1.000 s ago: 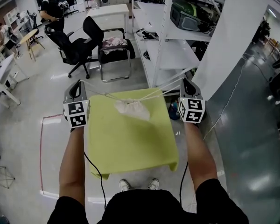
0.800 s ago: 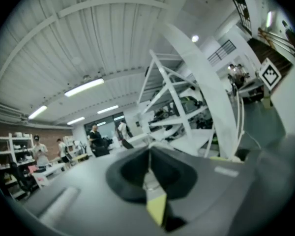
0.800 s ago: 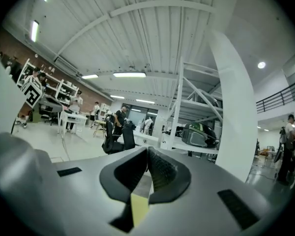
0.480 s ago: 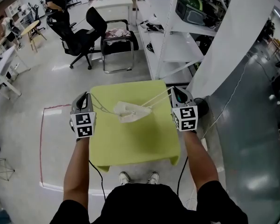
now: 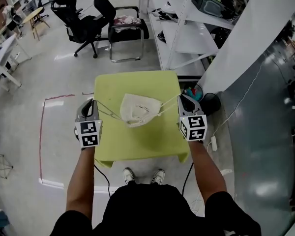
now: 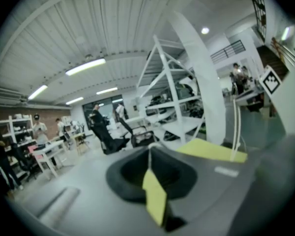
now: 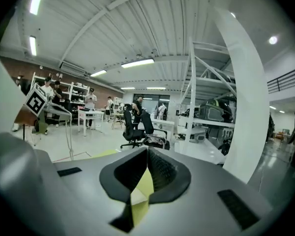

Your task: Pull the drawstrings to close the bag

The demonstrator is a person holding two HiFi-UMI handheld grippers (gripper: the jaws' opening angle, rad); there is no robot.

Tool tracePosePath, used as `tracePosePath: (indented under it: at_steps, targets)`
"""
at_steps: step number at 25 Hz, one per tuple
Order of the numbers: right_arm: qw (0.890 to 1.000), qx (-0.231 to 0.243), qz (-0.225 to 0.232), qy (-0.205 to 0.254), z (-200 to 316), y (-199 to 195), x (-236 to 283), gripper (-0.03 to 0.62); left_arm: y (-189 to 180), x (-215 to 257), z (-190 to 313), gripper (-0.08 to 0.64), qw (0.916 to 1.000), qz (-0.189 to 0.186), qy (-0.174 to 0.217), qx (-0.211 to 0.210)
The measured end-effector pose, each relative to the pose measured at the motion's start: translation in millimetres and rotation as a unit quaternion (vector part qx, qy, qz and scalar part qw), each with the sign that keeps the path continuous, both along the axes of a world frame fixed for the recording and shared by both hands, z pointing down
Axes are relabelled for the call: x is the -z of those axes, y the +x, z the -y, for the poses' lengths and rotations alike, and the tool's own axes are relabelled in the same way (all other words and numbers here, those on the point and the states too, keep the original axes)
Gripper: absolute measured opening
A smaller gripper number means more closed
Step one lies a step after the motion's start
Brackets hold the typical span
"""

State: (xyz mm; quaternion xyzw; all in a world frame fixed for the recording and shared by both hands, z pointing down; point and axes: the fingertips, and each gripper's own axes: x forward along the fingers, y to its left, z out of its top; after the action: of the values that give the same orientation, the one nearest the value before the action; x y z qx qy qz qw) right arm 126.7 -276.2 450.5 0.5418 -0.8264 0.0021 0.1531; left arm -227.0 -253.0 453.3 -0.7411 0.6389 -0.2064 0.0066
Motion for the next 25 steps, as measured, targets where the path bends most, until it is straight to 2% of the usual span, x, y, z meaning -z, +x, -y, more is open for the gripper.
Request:
tracePosePath:
  at_steps: [9,19,22,25]
  targets:
    - [0.996,-0.003,-0.021,-0.082,-30,-6,-78,0.011,-8,-70,-26,0.015,0.9979,0.006,-0.062,0.020]
    - [0.986,-0.001,-0.034,-0.165,-60,-10,-151,0.011,-12,-152,-62,0.024,0.9902,0.009,-0.136,0.029]
    - [0.981,0.002,-0.045,-0.189,-69,-11,-172,0.011,-9,-170,-76,0.092,0.9871,0.000,-0.158,0.023]
    - [0.976,0.005,-0.047,-0.211,-77,-13,-190,0.011,-6,-191,-92,0.130,0.9815,-0.017,-0.190,0.016]
